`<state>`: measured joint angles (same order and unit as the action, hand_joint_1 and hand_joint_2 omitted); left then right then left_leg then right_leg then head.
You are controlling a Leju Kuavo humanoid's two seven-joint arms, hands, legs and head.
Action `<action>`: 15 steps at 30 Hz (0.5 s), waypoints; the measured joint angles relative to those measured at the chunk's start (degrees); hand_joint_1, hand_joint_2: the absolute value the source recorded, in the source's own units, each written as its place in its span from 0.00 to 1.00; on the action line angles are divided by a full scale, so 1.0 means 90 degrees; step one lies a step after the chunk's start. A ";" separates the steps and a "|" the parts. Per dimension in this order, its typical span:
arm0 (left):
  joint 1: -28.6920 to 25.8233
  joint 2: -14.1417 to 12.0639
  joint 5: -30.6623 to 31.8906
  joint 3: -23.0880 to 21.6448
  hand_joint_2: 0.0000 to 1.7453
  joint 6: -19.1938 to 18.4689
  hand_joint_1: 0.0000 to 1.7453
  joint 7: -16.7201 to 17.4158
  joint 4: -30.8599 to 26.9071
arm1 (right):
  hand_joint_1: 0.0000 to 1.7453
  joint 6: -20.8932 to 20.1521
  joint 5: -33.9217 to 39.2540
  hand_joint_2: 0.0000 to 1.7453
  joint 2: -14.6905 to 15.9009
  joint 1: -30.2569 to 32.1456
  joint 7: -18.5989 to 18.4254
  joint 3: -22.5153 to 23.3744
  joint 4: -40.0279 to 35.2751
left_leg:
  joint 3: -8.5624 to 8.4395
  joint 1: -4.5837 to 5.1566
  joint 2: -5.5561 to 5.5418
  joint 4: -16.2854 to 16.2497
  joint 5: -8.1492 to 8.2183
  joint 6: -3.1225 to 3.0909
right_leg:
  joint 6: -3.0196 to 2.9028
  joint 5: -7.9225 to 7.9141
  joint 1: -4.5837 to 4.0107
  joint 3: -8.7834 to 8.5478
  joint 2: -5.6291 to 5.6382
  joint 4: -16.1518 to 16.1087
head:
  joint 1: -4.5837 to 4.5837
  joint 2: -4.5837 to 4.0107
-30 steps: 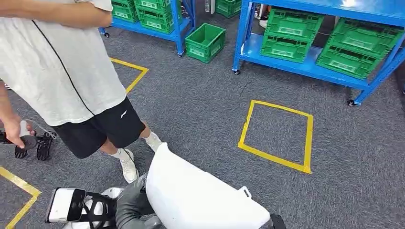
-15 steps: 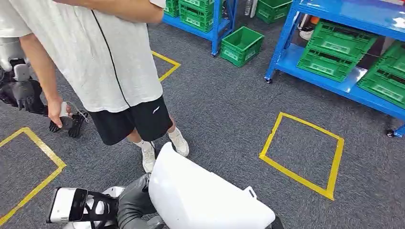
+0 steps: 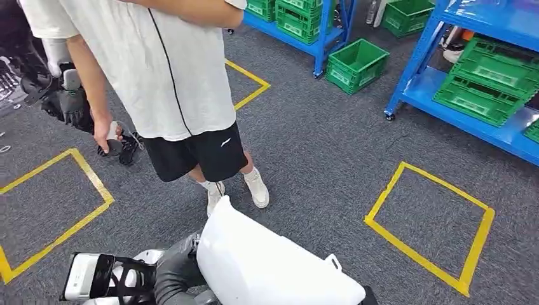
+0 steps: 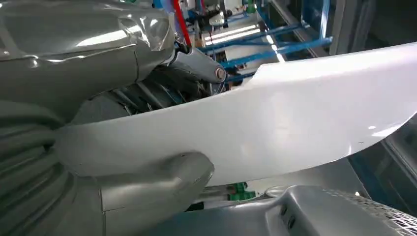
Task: Take the parts from the cabinet and place them on the table.
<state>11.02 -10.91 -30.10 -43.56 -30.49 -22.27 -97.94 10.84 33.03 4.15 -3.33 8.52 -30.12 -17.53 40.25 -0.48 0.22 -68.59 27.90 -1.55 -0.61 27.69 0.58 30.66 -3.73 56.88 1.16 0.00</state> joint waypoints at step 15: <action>-0.0062 -0.0039 0.0010 0.0012 1.00 0.0022 1.00 0.0005 -0.0104 | 0.00 -0.0022 -0.0032 0.00 -0.0022 0.0045 -0.0034 -0.0022 0.0032 | -0.0798 0.0064 -0.0505 0.1470 -0.0462 -0.0271 | 0.0372 0.0486 0.0104 0.0728 0.0396 0.1370 | -0.0061 0.0000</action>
<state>10.46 -11.26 -30.01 -43.45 -30.29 -22.23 -98.88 10.64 32.74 3.96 -2.92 8.22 -30.32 -17.25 33.07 0.10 -4.33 -55.35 23.75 -3.99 2.74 32.07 1.51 37.21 -0.16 69.21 0.61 0.00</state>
